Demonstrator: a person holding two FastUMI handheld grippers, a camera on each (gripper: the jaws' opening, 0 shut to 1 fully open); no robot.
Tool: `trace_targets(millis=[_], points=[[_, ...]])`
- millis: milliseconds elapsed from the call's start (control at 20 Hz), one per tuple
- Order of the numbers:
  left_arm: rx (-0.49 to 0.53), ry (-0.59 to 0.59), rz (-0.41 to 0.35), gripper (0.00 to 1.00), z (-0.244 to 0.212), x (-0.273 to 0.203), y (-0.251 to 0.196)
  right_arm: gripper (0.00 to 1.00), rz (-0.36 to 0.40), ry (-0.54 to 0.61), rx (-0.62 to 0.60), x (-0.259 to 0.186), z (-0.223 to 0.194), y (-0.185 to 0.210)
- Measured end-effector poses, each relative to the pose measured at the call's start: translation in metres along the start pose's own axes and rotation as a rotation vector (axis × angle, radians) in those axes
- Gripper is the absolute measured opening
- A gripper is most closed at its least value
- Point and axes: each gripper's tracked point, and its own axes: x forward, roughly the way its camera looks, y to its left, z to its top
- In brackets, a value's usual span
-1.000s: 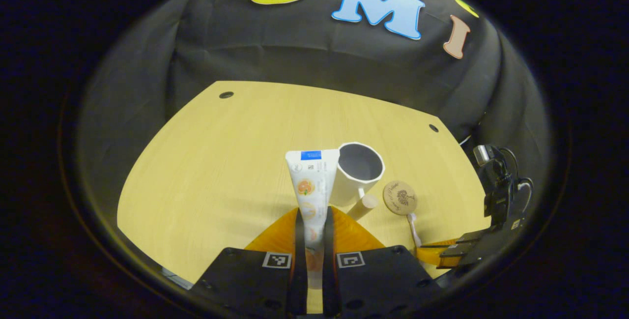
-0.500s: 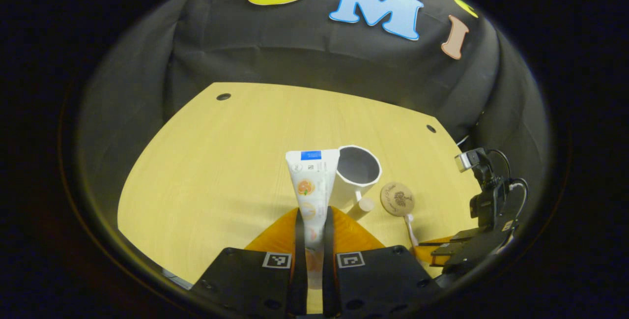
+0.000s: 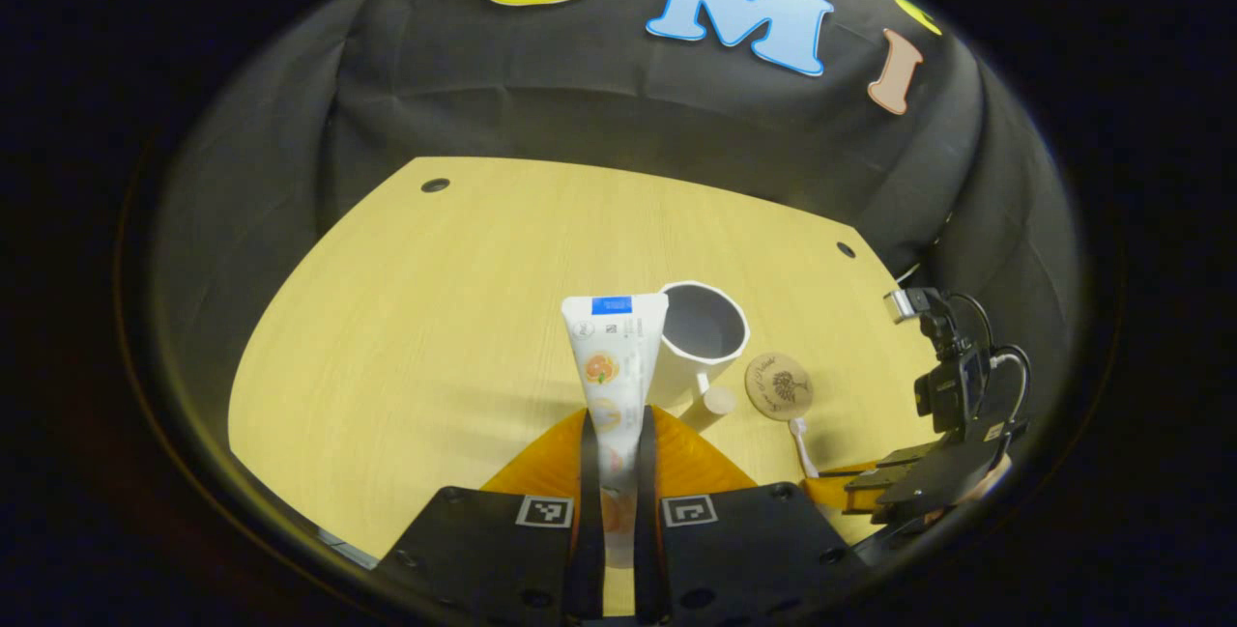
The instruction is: Put the toothbrush and toothpaste on the desktop into the cup, then pick up the cup and place it on the coaster on the desktop.
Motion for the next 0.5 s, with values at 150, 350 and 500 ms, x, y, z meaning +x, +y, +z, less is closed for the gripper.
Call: trace_targets(millis=[150,350,500], points=[[-0.003,-0.013,-0.010,0.19,0.006,0.003,-0.003,0.05,0.004,-0.038,0.005,0.002,0.010,-0.004],[-0.007,-0.055,-0.038,0.19,0.024,0.004,-0.012,0.05,0.052,-0.112,0.047,-0.021,0.030,-0.001],[-0.017,-0.136,-0.082,0.19,0.051,0.006,-0.022,0.05,0.097,-0.181,0.081,-0.044,0.055,0.006]])
